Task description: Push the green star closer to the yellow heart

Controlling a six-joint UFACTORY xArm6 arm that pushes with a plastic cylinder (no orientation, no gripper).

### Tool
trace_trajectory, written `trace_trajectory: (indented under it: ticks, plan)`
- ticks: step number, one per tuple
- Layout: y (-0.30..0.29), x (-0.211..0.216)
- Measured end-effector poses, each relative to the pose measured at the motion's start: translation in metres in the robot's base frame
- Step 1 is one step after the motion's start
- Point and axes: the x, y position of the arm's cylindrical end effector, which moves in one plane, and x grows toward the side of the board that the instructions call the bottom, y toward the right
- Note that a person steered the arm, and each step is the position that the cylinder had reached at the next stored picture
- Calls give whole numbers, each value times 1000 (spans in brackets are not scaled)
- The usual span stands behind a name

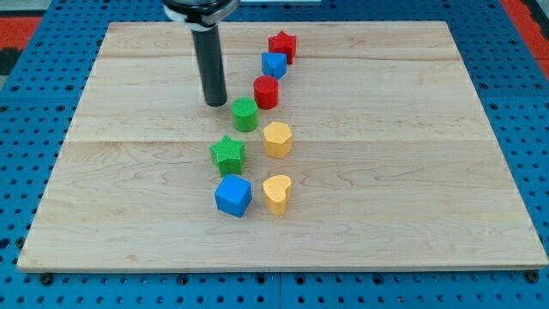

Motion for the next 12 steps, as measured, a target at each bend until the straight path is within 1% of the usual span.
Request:
trace_trajectory:
  ticks: [1,2,3,4,5,6,7,8,9,10,11,12]
  plan:
    - [20,20]
    - [49,21]
    - [65,21]
    - [30,21]
    - [17,21]
    - [-15,21]
    - [-24,30]
    - [-24,40]
    - [-10,55]
    - [21,79]
    - [24,83]
    - [14,84]
